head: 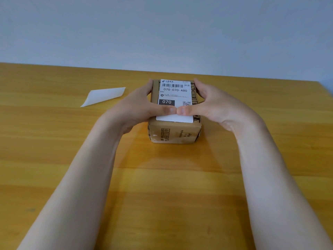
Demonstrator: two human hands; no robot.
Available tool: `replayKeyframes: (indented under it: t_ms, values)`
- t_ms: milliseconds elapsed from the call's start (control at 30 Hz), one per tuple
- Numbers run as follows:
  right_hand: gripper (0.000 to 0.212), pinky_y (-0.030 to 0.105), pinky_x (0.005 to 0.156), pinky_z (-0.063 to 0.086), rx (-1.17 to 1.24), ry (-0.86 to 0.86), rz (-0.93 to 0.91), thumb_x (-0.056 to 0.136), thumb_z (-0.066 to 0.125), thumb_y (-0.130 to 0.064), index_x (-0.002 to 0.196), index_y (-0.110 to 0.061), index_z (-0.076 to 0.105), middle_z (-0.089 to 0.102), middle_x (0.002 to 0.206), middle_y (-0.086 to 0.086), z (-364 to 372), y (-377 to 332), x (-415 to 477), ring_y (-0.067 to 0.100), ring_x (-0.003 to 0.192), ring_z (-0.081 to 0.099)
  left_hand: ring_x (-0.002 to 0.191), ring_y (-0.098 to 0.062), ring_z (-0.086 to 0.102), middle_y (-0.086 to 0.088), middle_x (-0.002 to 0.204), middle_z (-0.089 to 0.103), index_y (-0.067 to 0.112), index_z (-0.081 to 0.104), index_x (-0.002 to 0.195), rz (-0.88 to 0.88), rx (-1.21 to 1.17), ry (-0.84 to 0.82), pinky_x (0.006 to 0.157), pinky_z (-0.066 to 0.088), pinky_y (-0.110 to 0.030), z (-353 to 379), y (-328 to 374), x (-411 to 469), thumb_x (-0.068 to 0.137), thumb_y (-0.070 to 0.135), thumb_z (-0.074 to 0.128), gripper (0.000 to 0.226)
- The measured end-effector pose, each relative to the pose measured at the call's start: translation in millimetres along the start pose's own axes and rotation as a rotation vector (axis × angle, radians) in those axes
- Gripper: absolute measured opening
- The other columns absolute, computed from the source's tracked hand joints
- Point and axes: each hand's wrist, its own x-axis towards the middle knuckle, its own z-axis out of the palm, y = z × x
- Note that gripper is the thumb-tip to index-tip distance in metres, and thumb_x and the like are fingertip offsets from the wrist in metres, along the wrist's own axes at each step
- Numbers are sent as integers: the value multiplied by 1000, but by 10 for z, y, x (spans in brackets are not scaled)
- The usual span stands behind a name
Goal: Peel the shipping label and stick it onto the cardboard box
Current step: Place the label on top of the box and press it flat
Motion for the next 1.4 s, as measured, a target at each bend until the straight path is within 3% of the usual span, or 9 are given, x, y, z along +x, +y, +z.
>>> replayKeyframes:
  t_ms: [133, 433, 533, 633, 767, 867, 1033, 1267, 1400]
  values:
    - [173, 41, 126, 25, -27, -54, -13, 29, 95, -73, 167, -25, 2, 29, 170, -9, -21, 36, -1, 12, 154, 29, 117, -13, 76, 10, 140, 72, 25, 22, 170, 16, -24, -88, 104, 60, -42, -51, -49, 3, 64, 28, 99, 131]
    - [168, 39, 127, 22, -26, -98, -20, 36, 98, -63, 167, -24, 0, 25, 170, -12, -73, 69, -41, 10, 154, 28, 119, -20, 76, 3, 138, 75, 25, 28, 168, 18, -69, -141, 102, 61, -45, -80, -32, -4, 59, 23, 98, 129]
    - [169, 44, 125, 26, -47, -36, -15, 31, 93, -75, 167, -27, 4, 25, 171, -11, -21, 56, -4, 14, 152, 35, 116, -20, 77, 5, 130, 78, 26, 44, 158, 7, -43, -87, 96, 64, -43, -35, 13, -8, 73, 15, 96, 100]
    - [138, 41, 125, 26, -23, 20, -25, 55, 85, -71, 166, -29, 15, 33, 167, -14, 60, -5, -5, 8, 153, 30, 112, -17, 77, 10, 127, 77, 33, 55, 146, -22, -46, 16, 95, 64, -42, 49, 54, -13, 85, 27, 88, 69]
    - [67, 21, 98, 47, -23, 141, -34, 91, 70, -57, 148, -36, 42, 58, 136, -31, 174, -60, 7, -8, 113, 59, 101, -7, 73, 18, 115, 71, 33, 52, 146, -26, -35, 195, 79, 62, -29, 179, 118, -7, 97, 40, 74, 54]
    - [80, 15, 78, 46, 13, 232, -44, 96, 68, -50, 162, -32, 28, 52, 147, -18, 200, -59, 38, 0, 105, 56, 89, 1, 68, 27, 101, 57, 27, 42, 158, -40, -60, 261, 66, 57, -20, 215, 134, 1, 98, 38, 73, 68]
    - [74, 11, 63, 47, 91, 288, -55, 93, 76, -36, 157, -26, 39, 56, 136, -16, 213, -52, 78, -11, 87, 57, 83, 4, 65, 27, 97, 54, 25, 42, 158, -42, -58, 295, 57, 54, -15, 209, 137, 14, 96, 34, 76, 71]
    - [78, 12, 73, 42, 126, 308, -51, 86, 83, -36, 154, -27, 45, 54, 151, -12, 200, -19, 88, -2, 109, 55, 85, 4, 65, 28, 100, 55, 27, 45, 156, -32, -23, 305, 58, 54, -15, 197, 122, 10, 94, 37, 78, 71]
    - [83, 22, 88, 52, 120, 221, -43, 78, 90, -36, 150, -25, 50, 60, 146, -12, 155, -25, 63, -1, 115, 61, 94, -4, 74, 16, 122, 71, 29, 58, 144, 0, 13, 203, 58, 59, -15, 121, 117, -14, 94, 33, 79, 55]
